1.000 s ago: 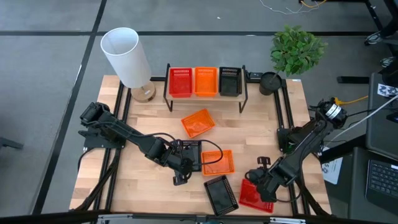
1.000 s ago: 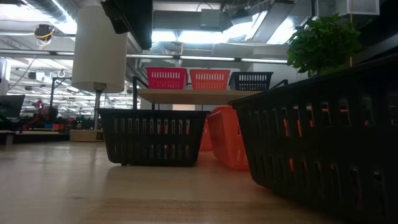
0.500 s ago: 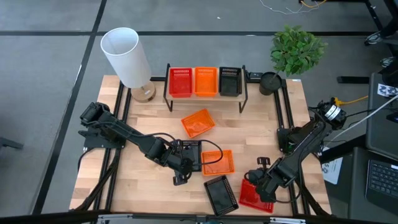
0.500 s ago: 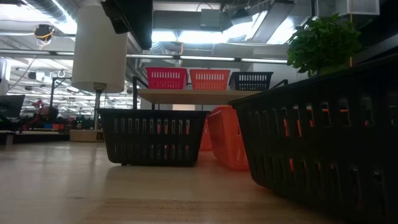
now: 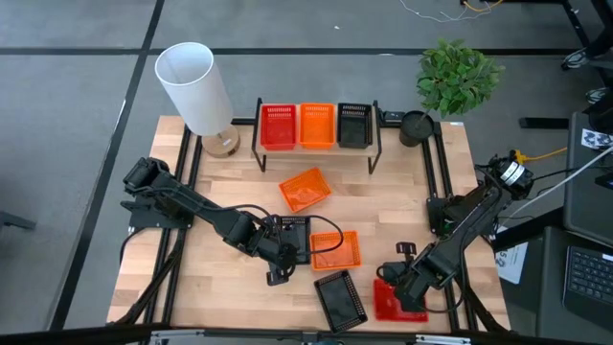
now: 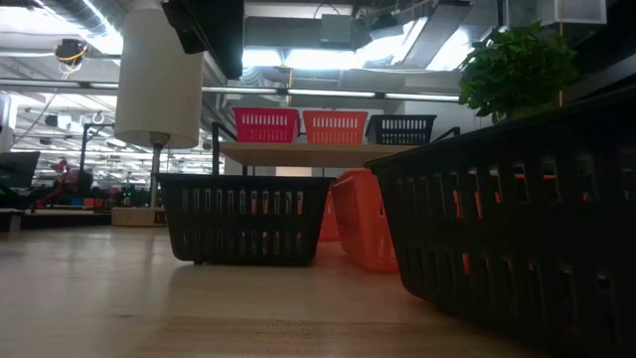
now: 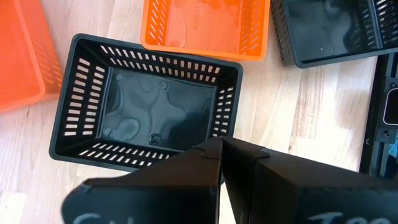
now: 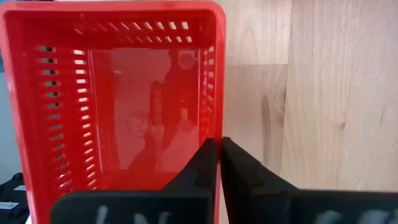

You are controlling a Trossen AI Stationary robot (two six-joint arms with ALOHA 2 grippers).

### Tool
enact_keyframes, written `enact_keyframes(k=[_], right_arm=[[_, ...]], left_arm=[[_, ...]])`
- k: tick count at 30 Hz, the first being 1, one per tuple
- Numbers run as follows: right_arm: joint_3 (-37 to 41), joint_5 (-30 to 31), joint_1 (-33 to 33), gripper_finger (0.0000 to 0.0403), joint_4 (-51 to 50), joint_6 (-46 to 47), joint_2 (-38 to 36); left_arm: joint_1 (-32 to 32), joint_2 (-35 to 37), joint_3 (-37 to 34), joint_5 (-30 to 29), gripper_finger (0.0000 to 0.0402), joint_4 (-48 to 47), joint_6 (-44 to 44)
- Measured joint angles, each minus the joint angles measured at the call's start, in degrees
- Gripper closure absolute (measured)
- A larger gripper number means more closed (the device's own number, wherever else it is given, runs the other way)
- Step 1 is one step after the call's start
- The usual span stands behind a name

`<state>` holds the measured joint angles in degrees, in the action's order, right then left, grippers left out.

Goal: Stack baskets on shelf by color
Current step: Remove the top red basket from the red basket

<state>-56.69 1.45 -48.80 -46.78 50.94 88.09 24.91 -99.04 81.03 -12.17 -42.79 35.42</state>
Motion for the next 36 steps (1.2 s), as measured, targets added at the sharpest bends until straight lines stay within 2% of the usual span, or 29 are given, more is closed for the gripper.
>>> enact_keyframes(k=[14, 20, 24, 32, 36], right_arm=[[-7.67, 0.54, 0.0, 0.0403, -6.63, -2.18, -0.02], [-8.83, 5.05, 0.03, 0.0403, -9.73, -1.89, -0.02], [-8.85, 4.53, 0.7, 0.0403, -9.49, -2.54, -0.02], [-8.57, 15.8, 0.75, 0.0403, -12.7, -1.73, 0.6], [-7.78, 16.75, 1.08, 0.0403, -12.69, -2.24, 2.31]], left_arm=[[0.0, 0.0, 0.0, 0.0, 0.04, -0.02, -0.02], [-0.02, 0.0, 0.0, -0.01, 0.04, -0.02, -0.04], [0.0, 0.0, 0.0, 0.01, 0.04, -0.02, -0.07], [0.02, 0.0, 0.0, -0.06, 0.04, -0.06, -0.09], [0.02, 0.0, -0.01, -0.08, 0.04, -0.22, -0.09]])
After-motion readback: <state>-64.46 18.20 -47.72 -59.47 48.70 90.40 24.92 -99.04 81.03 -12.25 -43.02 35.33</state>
